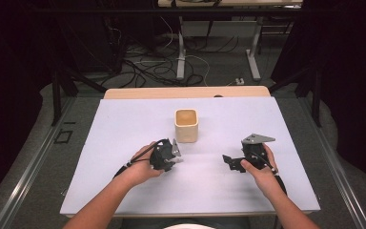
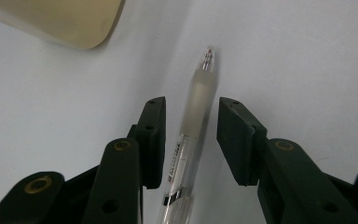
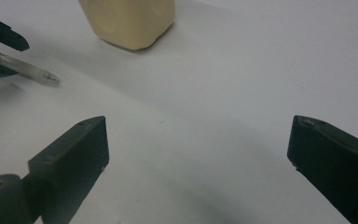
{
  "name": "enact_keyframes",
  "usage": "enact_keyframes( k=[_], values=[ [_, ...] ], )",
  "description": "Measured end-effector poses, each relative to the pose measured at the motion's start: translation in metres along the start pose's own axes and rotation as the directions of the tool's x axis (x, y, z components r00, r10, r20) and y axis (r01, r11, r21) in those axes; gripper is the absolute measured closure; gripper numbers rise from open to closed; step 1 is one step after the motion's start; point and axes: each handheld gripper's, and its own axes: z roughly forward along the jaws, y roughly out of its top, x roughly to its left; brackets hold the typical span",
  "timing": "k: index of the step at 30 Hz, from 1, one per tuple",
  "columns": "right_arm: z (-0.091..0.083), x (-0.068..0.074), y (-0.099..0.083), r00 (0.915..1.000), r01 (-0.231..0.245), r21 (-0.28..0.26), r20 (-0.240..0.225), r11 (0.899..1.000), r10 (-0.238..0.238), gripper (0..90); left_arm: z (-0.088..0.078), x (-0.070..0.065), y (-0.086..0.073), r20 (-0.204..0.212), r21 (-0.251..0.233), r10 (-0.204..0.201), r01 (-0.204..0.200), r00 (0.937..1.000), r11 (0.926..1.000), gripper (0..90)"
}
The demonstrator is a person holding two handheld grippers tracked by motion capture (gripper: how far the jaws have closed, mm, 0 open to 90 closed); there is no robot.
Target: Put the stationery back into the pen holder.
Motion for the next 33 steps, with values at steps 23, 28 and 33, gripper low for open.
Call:
enact_keyframes(
  k=[23,28,33],
  values=[
    [0.0,0.0,0.0,0.9999,-0.008,0.001,-0.007,1.0,0.008,6.1,0.012,-0.001,0.008,-0.001,0.048,0.054,-0.054,0.9985,0.9974,69.9],
    [0.001,0.0,-0.001,0.9998,-0.016,0.004,-0.007,1.0,0.016,6.2,0.012,-0.002,0.009,0.011,0.056,0.066,-0.066,0.9978,0.9962,73.3],
    [0.0,-0.002,-0.001,0.9999,-0.015,0.004,-0.005,1.0,0.015,6.3,0.012,-0.001,0.01,0.013,0.056,0.079,-0.08,0.9968,0.9952,75.7]
  ],
)
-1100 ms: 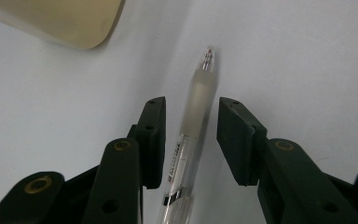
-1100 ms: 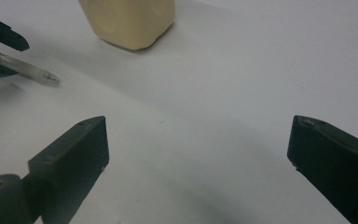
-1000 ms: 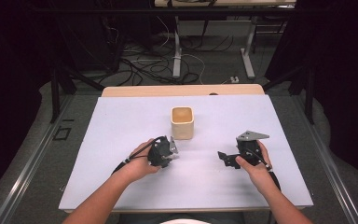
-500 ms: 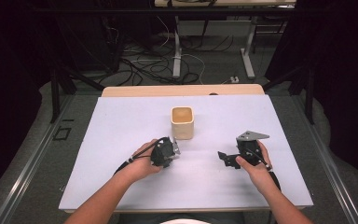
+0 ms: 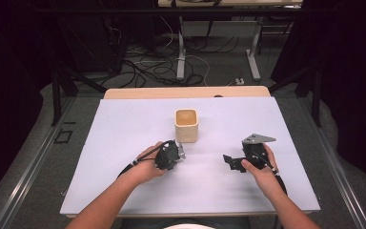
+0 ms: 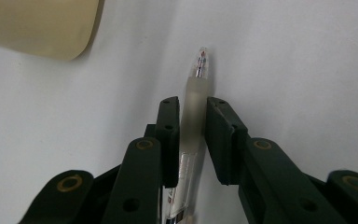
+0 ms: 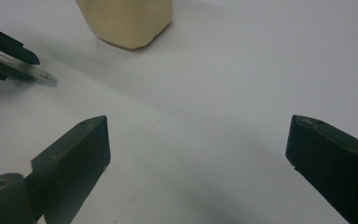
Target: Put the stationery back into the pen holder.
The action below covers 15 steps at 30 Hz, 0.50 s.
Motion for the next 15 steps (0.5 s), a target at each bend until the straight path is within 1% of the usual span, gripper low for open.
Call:
enact_keyframes(
  k=[6,7,9,11,12,15],
  values=[
    [0.0001,0.0005,0.0001,1.0,0.001,-0.001,-0.002,1.0,-0.001,6.5,0.0,0.0001,0.0001,0.001,0.003,0.023,-0.023,0.9997,0.9997,77.3],
    [0.0005,0.0001,0.0001,1.0,0.008,-0.007,0.003,1.0,-0.008,6.6,-0.0003,-0.0001,0.0004,0.003,0.007,0.026,-0.027,0.9996,0.9996,77.5],
    [-0.0005,0.0007,0.0004,1.0,0.0,-0.004,0.0,1.0,0.0,6.7,-0.0003,-0.0007,0.0013,-0.002,0.015,0.044,-0.044,0.999,0.9989,78.3],
    [-0.0006,0.0007,0.0004,1.0,0.001,-0.004,-0.001,1.0,-0.001,6.7,-0.0003,-0.001,0.0018,-0.002,0.018,0.051,-0.051,0.9987,0.9985,78.8],
    [-0.0006,0.0007,0.0004,1.0,0.001,-0.004,0.0,1.0,-0.001,6.7,0.0003,-0.0014,0.0016,-0.007,0.011,0.056,-0.056,0.9984,0.9984,79.0],
    [-0.0004,0.0005,0.0002,1.0,0.0,-0.005,0.002,1.0,0.0,6.8,-0.0001,-0.0013,0.0019,-0.003,0.018,0.064,-0.064,0.9979,0.9978,79.3]
  ],
)
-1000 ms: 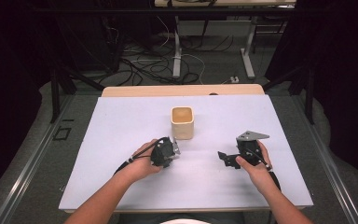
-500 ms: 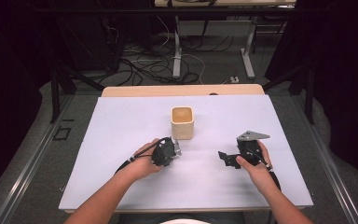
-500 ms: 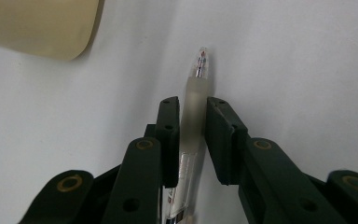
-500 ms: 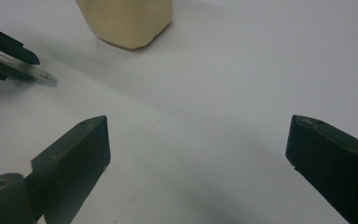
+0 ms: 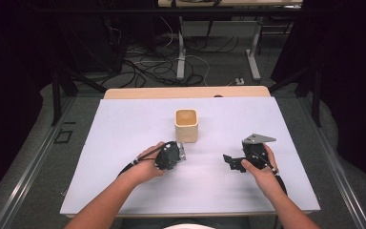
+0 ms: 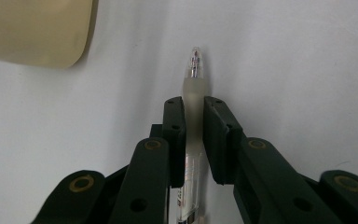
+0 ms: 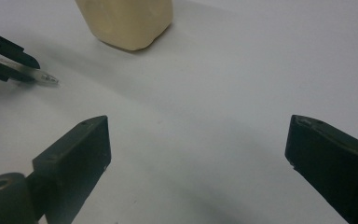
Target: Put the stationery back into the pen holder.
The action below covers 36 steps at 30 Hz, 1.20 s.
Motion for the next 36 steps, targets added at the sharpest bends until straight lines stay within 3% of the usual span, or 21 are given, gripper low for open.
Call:
enact_keyframes(
  k=[5,17,36],
  values=[
    [0.0,0.0,0.0,1.0,0.0,-0.001,-0.002,1.0,0.0,6.8,0.0,0.0,0.0,-0.004,0.002,0.019,-0.019,0.9998,0.9998,79.6],
    [0.0,-0.001,0.0,1.0,0.004,0.0,-0.003,1.0,-0.004,6.8,-0.001,0.0,0.001,-0.001,0.008,0.02,-0.02,0.9998,0.9998,79.8],
    [0.001,0.0,-0.001,1.0,-0.001,0.0,-0.003,1.0,0.001,6.8,-0.01,0.01,-0.003,0.011,-0.041,-0.065,0.065,0.9978,0.997,79.9]
  ],
)
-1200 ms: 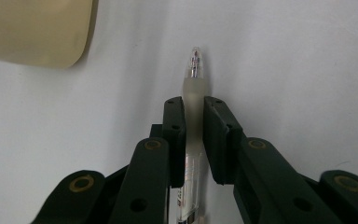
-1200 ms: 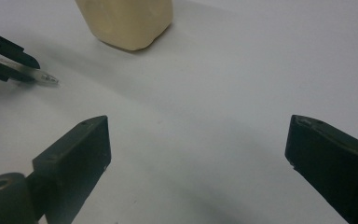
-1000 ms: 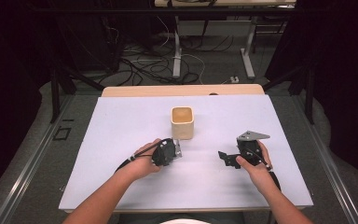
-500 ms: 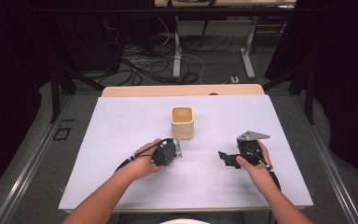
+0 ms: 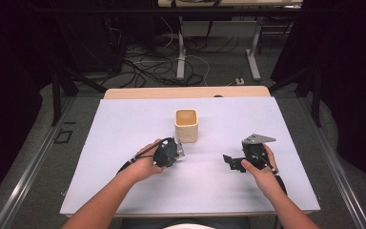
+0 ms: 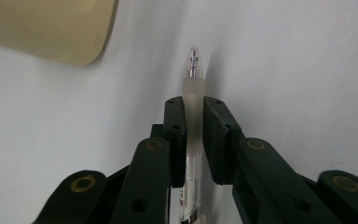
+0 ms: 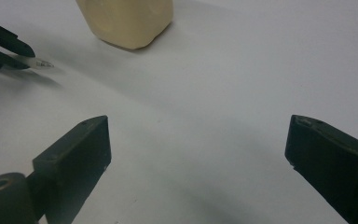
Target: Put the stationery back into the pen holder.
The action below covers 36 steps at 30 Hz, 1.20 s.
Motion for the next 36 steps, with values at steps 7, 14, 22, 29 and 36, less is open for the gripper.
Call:
enact_keyframes(
  k=[7,14,22,29,36],
  values=[
    [0.0,0.001,0.0,1.0,-0.002,-0.002,0.0,1.0,0.002,6.8,-0.007,0.006,-0.002,-0.006,-0.069,-0.057,0.056,0.9984,0.996,79.9],
    [0.0,0.0,0.0,1.0,-0.003,-0.003,-0.004,1.0,0.003,6.8,-0.014,0.012,-0.004,-0.011,-0.126,-0.104,0.102,0.9945,0.9868,79.9],
    [0.0,0.0,0.0,1.0,-0.004,-0.007,-0.004,1.0,0.004,6.8,-0.025,0.024,-0.009,0.003,-0.203,-0.203,0.199,0.9792,0.9587,79.9],
    [0.0,0.0,0.0,1.0,-0.004,-0.007,-0.005,1.0,0.004,6.9,-0.034,0.032,-0.012,0.043,-0.279,-0.302,0.301,0.9524,0.9118,79.9],
    [0.0,0.001,0.0,1.0,-0.001,0.001,0.003,1.0,0.001,6.9,-0.044,0.036,-0.012,0.038,-0.336,-0.322,0.316,0.9459,0.8875,79.9]
  ],
)
